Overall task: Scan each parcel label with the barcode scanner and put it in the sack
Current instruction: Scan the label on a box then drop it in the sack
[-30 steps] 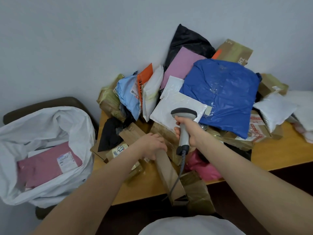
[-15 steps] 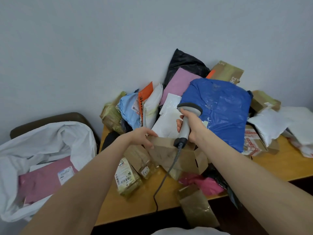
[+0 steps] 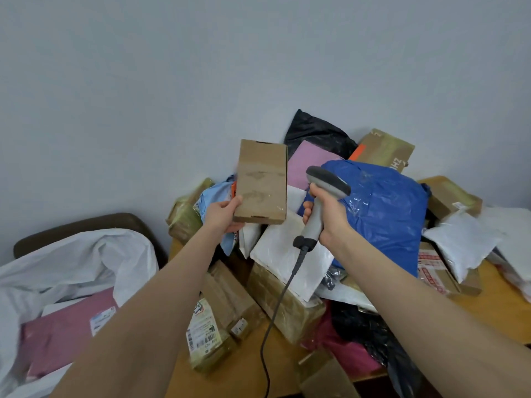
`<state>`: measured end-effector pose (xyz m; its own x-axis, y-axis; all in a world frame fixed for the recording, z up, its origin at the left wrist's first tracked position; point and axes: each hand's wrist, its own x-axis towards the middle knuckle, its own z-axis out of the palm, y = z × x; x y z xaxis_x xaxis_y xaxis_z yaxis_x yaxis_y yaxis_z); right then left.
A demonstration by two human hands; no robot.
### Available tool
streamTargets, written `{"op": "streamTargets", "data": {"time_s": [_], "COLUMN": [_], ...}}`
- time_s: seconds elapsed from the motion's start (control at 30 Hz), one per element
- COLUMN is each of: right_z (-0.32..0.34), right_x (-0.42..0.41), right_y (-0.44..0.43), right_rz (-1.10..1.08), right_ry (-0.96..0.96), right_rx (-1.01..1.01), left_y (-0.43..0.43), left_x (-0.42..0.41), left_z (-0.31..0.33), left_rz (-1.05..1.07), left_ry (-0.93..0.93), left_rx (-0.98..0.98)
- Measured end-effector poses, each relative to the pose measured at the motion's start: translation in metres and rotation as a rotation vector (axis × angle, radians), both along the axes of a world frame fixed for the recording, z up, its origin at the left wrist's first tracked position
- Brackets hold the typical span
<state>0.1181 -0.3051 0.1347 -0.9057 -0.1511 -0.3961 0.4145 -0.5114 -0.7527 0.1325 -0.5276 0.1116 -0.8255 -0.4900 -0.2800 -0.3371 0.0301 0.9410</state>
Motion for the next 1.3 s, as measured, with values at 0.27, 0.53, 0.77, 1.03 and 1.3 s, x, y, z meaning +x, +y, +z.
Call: {"op": "streamTargets", "data": {"time_s": [0.27, 0.53, 0.77, 1.03, 1.3], "right_z": [-0.026, -0.057, -0.088, -0.11, -0.13], "right_x": [-0.012, 0.01, 0.047, 0.091, 0.114], "right_y": [0.004, 0.003, 0.022, 0.059, 0.097], "right_rz": [0.016, 0.003, -0.074, -0.13, -0.047], "right_ry": [-0.106, -0.16, -0.219, -0.235, -0.266], "right_rx": [0.121, 0.164, 0.154, 0.121, 0.154], "left_y": [0.038, 0.075, 0.087, 0.137, 0.149], "left_x": [-0.002, 0.045, 0.087, 0.128, 0.138], "left_z": [-0.02, -0.046, -0.096, -0.152, -0.176], "left_rz": [-0.01, -0.317, -1.011, -1.379, -1.225], "left_ry": [0.059, 0.06, -0.155, -0.575, -0.695], "left_rx": [-0.264, -0.423, -0.543, -0.504, -0.413]}}
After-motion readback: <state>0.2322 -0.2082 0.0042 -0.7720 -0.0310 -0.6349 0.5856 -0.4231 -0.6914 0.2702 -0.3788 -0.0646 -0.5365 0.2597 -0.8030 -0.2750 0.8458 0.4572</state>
